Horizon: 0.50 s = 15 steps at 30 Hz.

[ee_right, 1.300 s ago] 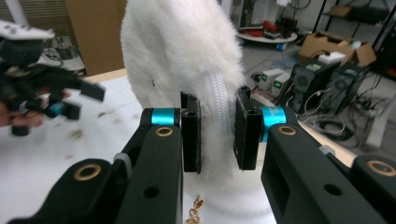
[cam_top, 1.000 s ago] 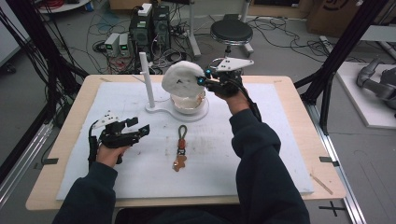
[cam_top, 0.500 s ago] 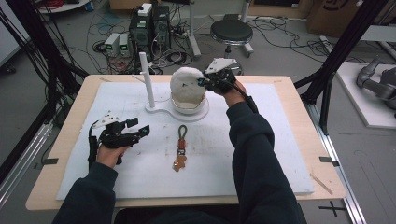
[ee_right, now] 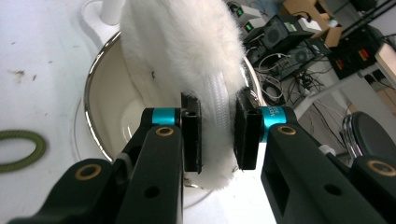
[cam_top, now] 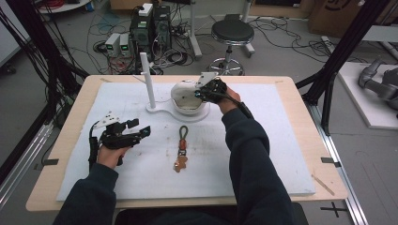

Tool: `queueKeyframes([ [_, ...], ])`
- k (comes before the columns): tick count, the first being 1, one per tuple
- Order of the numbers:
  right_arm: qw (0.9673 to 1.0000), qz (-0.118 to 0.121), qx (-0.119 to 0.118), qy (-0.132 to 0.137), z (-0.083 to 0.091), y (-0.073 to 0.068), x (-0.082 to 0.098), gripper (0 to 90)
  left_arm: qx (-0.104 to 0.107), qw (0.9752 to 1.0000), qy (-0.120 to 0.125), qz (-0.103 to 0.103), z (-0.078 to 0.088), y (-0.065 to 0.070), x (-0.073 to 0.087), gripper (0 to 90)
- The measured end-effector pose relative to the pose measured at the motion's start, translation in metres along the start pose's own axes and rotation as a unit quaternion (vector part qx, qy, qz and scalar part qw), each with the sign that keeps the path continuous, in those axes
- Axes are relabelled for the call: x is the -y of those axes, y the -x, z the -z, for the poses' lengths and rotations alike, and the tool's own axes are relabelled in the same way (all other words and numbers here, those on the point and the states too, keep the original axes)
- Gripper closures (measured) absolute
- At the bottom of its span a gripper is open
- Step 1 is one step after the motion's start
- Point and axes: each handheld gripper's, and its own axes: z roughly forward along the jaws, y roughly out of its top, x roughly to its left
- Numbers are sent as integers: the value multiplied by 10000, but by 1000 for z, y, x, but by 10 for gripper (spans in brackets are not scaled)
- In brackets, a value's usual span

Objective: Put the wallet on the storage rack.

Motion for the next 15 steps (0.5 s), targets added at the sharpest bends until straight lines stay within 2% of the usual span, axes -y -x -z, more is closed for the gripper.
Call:
queueKeyframes([
  [1, 10000, -89, 6, 19, -1, -1, 1, 768, 19, 10000, -9, 8, -1, 0, 0, 284],
  [3, 9990, -399, -142, 107, 0, 0, 5, 753, 24, 10000, -24, 10, -1, -1, 1, 283],
  [4, 9990, -399, -142, 107, 0, 0, 5, 753, 24, 10000, -24, 10, -1, -1, 1, 283],
  [5, 9954, -893, -255, 252, 5, 2, 12, 620, 23, 10000, -29, 9, -2, -1, 1, 283],
  [6, 9924, -1144, -341, 313, 7, 3, 15, 526, 23, 10000, -29, 9, -2, -1, 1, 284],
  [7, 9867, -1514, -424, 416, 12, 6, 19, 468, 21, 10000, -29, 11, -2, -1, 1, 283],
  [8, 9799, -1848, -508, 553, 18, 8, 25, 452, 21, 10000, -29, 11, -2, -1, 1, 283],
  [9, 9750, -2039, -478, 735, 26, 9, 31, 444, -14, 10000, -26, 18, -2, -1, 1, 283],
  [10, 9750, -2039, -478, 735, 26, 9, 31, 444, -14, 10000, -26, 18, -2, -1, 1, 283],
  [11, 9693, -2299, -462, 744, 43, 13, 45, 369, -78, 9999, -63, 35, -2, -1, 1, 270],
  [12, 9662, -2447, -424, 692, 50, 15, 53, 361, -139, 9999, -68, 52, -2, -1, 1, 244],
  [13, 9642, -2521, -300, 764, 59, 14, 63, 358, -175, 9998, -103, 64, -2, -1, 1, 222],
  [14, 9625, -2620, -287, 638, 67, 14, 72, 340, -191, 9997, -130, 62, -3, -2, 1, 208],
  [15, 9606, -2739, -260, 386, 73, 15, 81, 321, -209, 9997, -151, 52, -3, -2, 1, 206],
])
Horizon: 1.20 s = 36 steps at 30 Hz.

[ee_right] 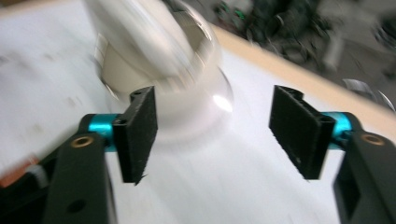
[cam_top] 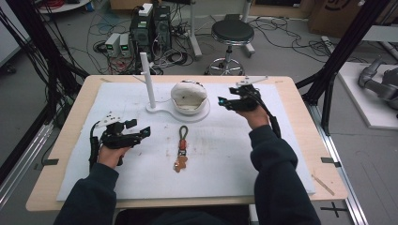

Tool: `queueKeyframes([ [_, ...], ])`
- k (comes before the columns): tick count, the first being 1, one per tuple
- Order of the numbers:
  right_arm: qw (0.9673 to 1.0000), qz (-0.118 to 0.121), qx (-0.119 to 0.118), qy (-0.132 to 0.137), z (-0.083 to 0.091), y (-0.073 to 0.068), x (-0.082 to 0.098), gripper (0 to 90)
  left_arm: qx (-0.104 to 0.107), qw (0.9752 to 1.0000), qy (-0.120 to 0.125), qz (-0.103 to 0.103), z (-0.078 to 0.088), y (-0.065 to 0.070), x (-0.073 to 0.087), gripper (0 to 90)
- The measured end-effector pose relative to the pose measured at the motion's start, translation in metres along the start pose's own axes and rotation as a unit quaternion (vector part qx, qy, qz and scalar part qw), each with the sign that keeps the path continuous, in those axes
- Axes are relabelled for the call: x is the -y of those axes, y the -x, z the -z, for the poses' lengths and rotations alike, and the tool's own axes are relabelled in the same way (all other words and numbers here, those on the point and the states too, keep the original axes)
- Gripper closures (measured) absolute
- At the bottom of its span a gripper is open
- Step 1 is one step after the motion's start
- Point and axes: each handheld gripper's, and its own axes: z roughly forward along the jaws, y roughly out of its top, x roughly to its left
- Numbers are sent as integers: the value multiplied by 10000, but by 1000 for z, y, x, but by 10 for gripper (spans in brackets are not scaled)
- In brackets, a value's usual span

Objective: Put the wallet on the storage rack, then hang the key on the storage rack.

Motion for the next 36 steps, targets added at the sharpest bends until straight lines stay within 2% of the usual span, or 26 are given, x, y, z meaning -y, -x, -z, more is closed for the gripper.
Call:
queueKeyframes([
  [1, 10000, 0, 0, 0, 0, 0, 0, 321, 0, 10000, 0, 0, 0, 0, 0, 206],
  [2, 9996, -228, 126, -89, 18, 6, 22, 305, 9, 10000, -24, 15, 0, 1, 0, 206],
  [5, 9983, -539, 136, -147, 39, 10, 49, 271, 89, 9999, 35, -35, 0, 2, 0, 206],
  [8, 9981, -556, 219, -149, 55, 7, 74, 257, -2, 9999, 79, -62, -1, 1, 0, 206],
  [9, 9981, -556, 219, -149, 55, 7, 74, 257, -2, 9999, 79, -62, -1, 1, 0, 206],
  [11, 9982, -410, 401, -197, 66, 3, 95, 245, -118, 9997, 181, -123, 1, 1, -1, 210],
  [14, 9978, -340, 517, -242, 70, 1, 106, 244, -153, 9996, 196, -131, 3, 1, -2, 211],
  [17, 9973, -401, 545, -283, 72, 2, 110, 240, -145, 9996, 161, -166, 3, 2, -2, 211],
  [22, 9966, -462, 664, -148, 79, 1, 109, 239, -79, 9998, 110, -146, 0, 3, -1, 210],
  [33, 9963, -470, 696, -177, 78, 0, 110, 239, 70, 9998, -23, -168, -3, 8, 0, 228],
  [35, 9963, -493, 680, -182, 77, -1, 110, 239, 132, 9998, -39, -111, -4, 10, 2, 251],
  [36, 9963, -494, 684, -190, 77, -1, 110, 239, 276, 9996, -85, -42, -6, 12, 3, 261],
])
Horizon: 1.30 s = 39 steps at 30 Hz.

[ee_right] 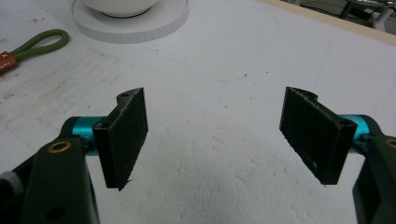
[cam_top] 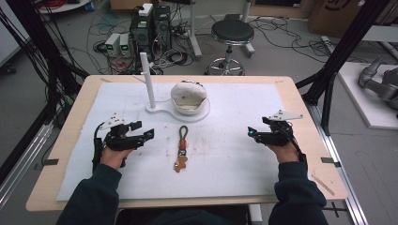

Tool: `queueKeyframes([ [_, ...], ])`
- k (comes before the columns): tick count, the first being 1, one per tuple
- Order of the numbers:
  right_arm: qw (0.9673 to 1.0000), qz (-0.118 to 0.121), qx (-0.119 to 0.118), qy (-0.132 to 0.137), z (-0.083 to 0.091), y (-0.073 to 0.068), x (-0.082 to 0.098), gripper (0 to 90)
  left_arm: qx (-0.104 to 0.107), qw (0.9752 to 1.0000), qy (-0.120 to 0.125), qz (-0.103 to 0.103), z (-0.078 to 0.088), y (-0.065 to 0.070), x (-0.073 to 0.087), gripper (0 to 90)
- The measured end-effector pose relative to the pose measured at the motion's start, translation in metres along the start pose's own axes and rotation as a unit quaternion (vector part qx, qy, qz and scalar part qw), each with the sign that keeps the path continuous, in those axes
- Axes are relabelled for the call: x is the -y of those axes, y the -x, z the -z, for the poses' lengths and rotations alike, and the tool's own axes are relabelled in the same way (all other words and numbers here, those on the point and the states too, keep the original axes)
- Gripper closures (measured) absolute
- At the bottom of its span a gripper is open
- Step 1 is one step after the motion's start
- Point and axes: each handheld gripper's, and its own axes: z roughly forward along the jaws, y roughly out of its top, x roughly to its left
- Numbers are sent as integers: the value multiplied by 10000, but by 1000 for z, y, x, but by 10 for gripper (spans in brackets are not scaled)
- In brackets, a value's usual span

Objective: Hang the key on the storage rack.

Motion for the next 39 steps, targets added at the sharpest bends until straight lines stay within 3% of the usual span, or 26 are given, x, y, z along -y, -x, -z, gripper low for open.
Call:
queueKeyframes([
  [7, 10000, -33, 6, 62, -2, 0, 3, 240, -2, 9998, -185, -119, -9, 12, 2, 260],
  [10, 10000, -15, 19, 90, -2, -1, 3, 240, -44, 9990, -421, -166, -21, 28, 4, 263],
  [15, 10000, -4, -10, 74, -4, -1, 3, 240, 6, 9971, -728, -211, -35, 42, 9, 449],
  [16, 10000, -9, -15, 68, -5, 0, 3, 240, 38, 9959, -882, -220, -43, 48, 13, 464],
  [18, 10000, -5, -30, 50, -5, 0, 3, 240, 22, 9952, -965, -182, -51, 52, 15, 479],
  [23, 10000, -12, -25, 88, -5, -1, 2, 242, -113, 9945, -1043, -21, -69, 57, 13, 493],
  [27, 9999, 33, -44, 93, -5, -1, 2, 242, -192, 9917, -1272, -85, -86, 67, 12, 479],
  [30, 10000, 6, -51, 79, -5, -2, 3, 243, -457, 9862, -1518, -483, -99, 78, 13, 458],
  [31, 10000, 10, -45, 54, -5, -1, 3, 244, -457, 9862, -1518, -483, -99, 78, 13, 460],
  [32, 10000, 51, -22, 47, -5, -2, 3, 248, -566, 9828, -1621, -683, -102, 81, 14, 469],
  [33, 10000, 68, 5, 24, -5, -2, 3, 249, -744, 9764, -1746, -1028, -107, 87, 17, 474],
  [34, 10000, 80, 12, 24, -5, -2, 3, 250, -811, 9744, -1769, -1122, -108, 90, 18, 487],
  [36, 10000, 62, 17, 23, -5, -2, 3, 250, -786, 9744, -1773, -1135, -108, 91, 18, 516],
  [39, 10000, 72, 14, 18, -5, -3, 3, 252, -689, 9734, -1776, -1273, -108, 93, 18, 630],
])
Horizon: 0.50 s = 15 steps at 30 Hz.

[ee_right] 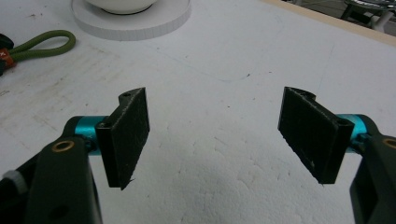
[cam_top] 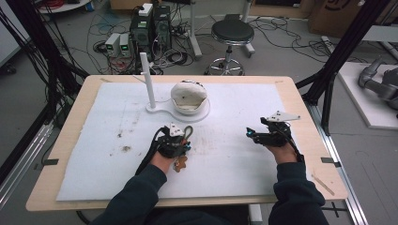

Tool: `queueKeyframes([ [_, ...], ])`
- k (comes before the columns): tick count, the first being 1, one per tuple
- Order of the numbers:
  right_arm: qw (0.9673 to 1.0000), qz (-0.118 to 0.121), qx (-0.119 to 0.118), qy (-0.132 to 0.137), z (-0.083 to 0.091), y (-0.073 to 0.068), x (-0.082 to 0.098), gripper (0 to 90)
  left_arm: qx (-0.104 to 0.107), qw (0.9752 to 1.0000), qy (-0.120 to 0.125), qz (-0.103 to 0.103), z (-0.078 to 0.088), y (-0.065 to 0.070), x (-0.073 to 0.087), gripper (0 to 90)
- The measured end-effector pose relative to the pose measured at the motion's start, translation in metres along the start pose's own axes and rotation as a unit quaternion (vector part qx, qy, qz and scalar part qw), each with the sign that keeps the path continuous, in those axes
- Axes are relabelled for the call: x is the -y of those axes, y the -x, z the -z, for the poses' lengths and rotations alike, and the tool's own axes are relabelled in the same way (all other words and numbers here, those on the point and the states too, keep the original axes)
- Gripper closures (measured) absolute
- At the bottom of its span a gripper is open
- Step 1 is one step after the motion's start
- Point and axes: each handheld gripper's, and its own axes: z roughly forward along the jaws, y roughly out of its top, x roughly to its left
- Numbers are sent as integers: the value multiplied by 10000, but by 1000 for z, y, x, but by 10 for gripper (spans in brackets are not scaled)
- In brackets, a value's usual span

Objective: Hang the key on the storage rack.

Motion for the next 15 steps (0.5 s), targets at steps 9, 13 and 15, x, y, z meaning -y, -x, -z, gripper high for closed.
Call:
queueKeyframes([
  [9, 10000, -26, 20, 58, 3, 1, 0, 255, 412, 9981, 227, 411, 3, -10, 2, 709],
  [13, 9999, -87, 25, 102, 5, 4, 1, 255, 642, 9930, 732, 675, 14, -18, 2, 714],
  [15, 9999, -122, 21, 118, 5, 5, 2, 255, 747, 9888, 1035, 771, 23, -23, 2, 715],
])
